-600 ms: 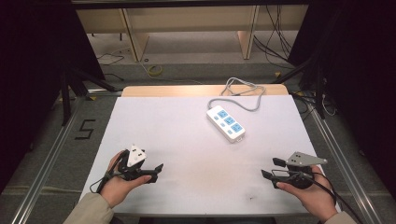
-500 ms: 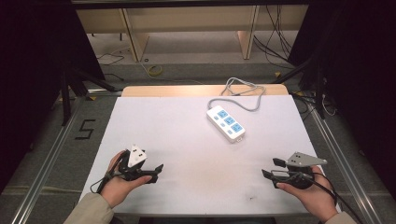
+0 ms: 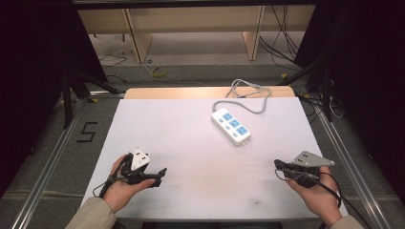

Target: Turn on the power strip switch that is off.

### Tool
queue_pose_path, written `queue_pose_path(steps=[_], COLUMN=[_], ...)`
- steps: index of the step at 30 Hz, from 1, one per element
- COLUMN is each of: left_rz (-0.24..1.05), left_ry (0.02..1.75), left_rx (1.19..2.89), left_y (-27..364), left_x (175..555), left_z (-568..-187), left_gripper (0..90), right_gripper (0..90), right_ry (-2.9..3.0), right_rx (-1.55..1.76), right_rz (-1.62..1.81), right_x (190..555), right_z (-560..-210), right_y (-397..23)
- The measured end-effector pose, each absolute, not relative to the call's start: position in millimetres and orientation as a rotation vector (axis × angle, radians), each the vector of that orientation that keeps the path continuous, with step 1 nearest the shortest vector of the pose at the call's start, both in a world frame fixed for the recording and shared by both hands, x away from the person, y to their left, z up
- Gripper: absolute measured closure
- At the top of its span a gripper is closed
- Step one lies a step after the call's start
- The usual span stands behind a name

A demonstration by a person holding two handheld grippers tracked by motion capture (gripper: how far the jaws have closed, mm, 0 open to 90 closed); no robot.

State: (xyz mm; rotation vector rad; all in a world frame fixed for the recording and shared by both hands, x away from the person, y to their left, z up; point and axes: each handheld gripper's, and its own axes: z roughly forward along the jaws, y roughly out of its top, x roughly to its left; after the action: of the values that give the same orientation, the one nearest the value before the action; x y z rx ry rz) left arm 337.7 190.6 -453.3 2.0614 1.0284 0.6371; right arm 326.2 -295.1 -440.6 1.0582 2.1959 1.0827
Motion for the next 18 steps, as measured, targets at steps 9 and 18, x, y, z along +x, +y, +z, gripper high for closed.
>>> queue_pose_path(steps=[9, 18], left_rz=[0.634, 0.630], left_ry=[1.037, 1.036], left_rx=[2.053, 2.057], left_y=[190.8, 190.2], left_x=[337.7, 338.9], left_z=[-453.0, -454.1], left_gripper=[16.6, 16.6], right_gripper=[90.0, 90.0], right_ry=[2.201, 2.216], right_rx=[1.053, 1.061], right_rz=[1.053, 1.053], right_x=[333.0, 341.7], right_z=[-436.8, -433.7], right_y=[-290.1, -285.6])
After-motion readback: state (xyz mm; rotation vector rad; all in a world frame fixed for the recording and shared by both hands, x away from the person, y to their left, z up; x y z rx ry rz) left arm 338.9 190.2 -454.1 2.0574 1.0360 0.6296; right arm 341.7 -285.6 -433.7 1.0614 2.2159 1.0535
